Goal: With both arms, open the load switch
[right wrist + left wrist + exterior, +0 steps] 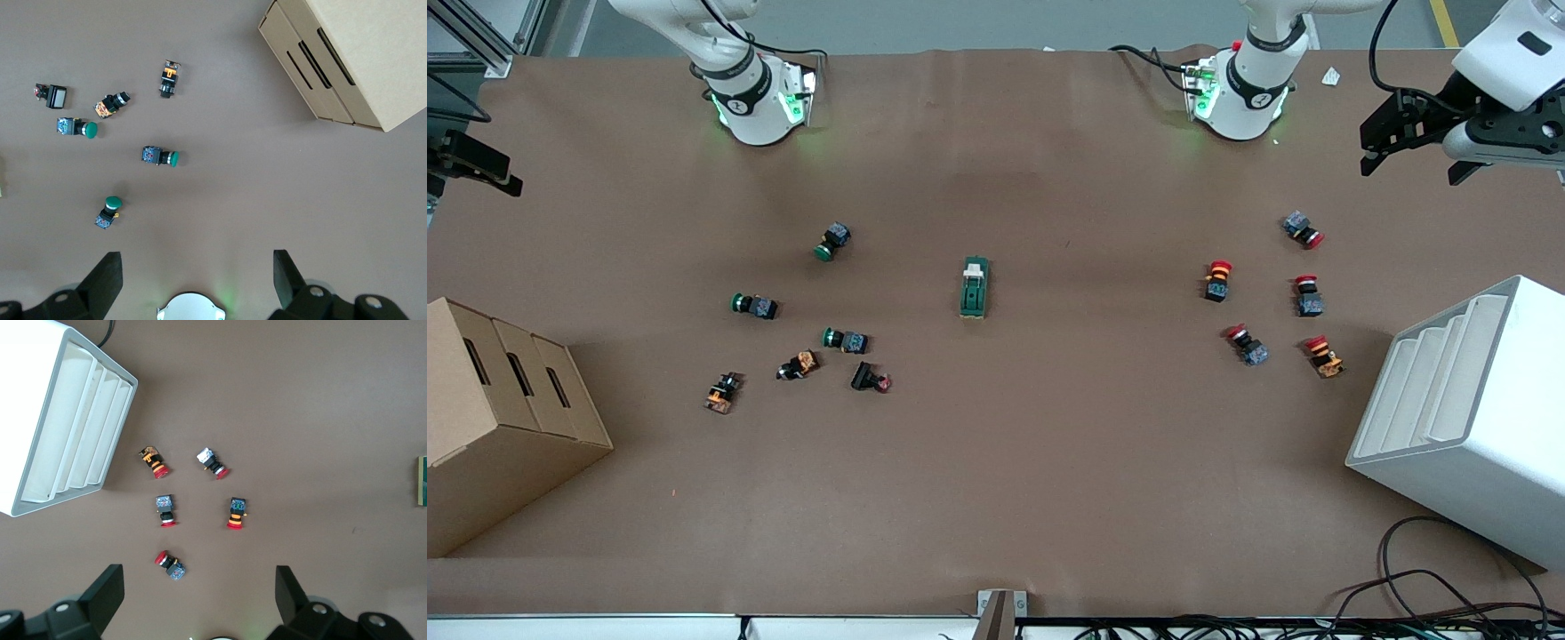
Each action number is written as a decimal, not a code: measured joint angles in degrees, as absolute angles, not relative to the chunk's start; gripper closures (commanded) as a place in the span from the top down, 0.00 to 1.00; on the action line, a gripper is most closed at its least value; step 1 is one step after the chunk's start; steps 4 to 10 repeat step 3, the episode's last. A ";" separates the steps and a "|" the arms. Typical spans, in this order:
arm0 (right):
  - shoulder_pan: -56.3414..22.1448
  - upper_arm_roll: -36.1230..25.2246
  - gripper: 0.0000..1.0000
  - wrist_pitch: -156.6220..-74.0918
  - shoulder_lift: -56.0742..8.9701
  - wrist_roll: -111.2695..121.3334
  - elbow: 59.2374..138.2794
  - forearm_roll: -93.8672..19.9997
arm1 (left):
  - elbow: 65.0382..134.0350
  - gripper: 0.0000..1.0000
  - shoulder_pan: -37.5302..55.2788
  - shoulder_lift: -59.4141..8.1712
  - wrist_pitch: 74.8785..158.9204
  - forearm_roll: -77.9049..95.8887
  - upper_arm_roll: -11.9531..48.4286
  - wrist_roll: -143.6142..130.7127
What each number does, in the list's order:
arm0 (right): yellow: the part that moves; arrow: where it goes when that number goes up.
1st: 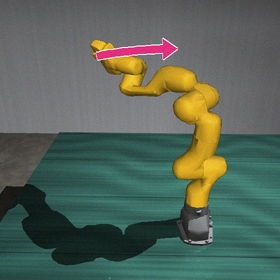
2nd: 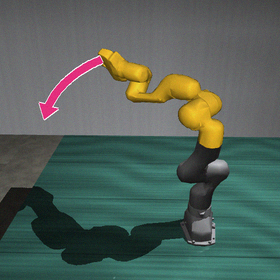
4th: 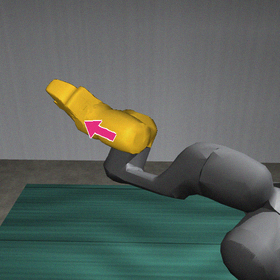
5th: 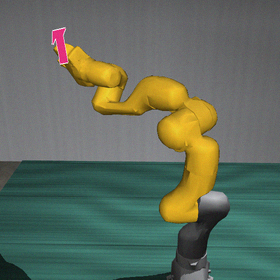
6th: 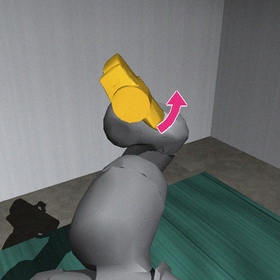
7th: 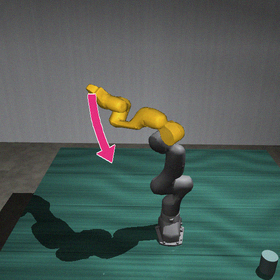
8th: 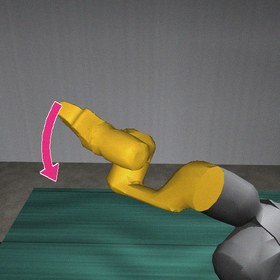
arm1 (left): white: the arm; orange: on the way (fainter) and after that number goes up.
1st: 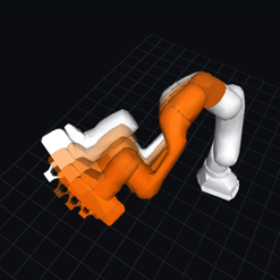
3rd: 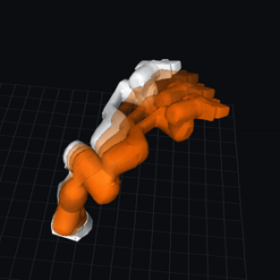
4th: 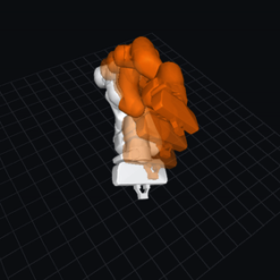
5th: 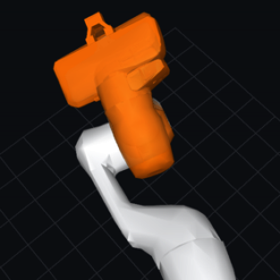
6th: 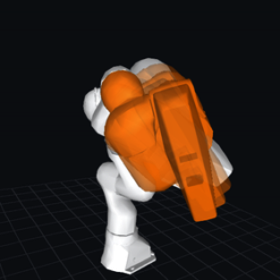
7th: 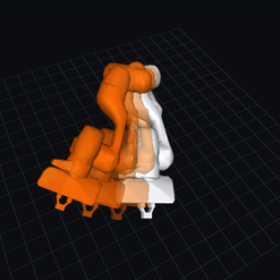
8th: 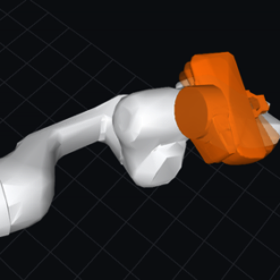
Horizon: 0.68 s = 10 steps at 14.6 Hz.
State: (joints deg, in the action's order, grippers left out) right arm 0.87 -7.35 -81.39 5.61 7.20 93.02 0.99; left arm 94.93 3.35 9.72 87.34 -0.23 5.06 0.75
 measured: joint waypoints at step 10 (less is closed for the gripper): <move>0.88 -7.48 1.00 -80.98 5.61 6.99 93.04 0.19 | 94.91 1.00 3.30 9.43 87.35 -0.23 4.29 0.76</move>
